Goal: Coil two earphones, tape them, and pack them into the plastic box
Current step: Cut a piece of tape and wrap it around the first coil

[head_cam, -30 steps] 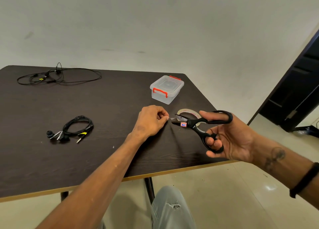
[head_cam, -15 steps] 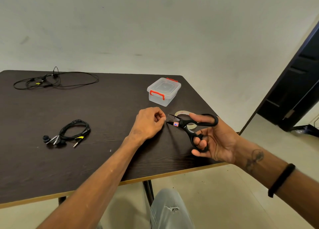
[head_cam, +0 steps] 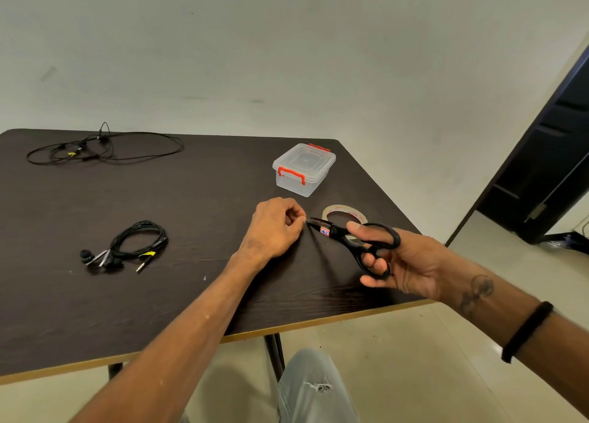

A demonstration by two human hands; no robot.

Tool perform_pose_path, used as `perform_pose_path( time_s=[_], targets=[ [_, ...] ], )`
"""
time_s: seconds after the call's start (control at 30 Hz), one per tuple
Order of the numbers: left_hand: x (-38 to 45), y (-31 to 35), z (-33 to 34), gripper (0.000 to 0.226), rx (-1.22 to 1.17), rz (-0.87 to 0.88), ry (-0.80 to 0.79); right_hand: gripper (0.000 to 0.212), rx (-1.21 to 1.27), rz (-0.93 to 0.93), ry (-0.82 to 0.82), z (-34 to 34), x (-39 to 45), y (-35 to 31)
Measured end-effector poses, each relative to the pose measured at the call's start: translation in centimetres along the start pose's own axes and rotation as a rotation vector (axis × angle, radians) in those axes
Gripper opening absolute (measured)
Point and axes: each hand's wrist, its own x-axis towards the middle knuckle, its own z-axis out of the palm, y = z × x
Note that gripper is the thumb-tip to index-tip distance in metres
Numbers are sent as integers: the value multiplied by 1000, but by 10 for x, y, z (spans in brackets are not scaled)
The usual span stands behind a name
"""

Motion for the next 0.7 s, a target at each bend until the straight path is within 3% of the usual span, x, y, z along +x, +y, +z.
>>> perform_pose_path(
  time_s=[0.17, 0.27, 0.47, 0.6, 0.7],
  targets=[
    [2, -2, -4, 7, -189, -131, 129, 49, -228, -79, -4, -8, 2, 2],
    [4, -5, -7, 7, -354, -193, 167, 59, -584, -161, 107, -11, 8, 0],
    [5, -10, -9, 8, -553, -264, 235, 51, -1392, -287, 375, 0, 20, -8],
    [3, -8, -10, 7, -542, -255, 227, 47, -1518, -302, 362, 11, 20, -11],
    [2, -4, -11, 9, -530, -248, 186, 38, -1496, -219, 234, 7, 18, -21]
  ],
)
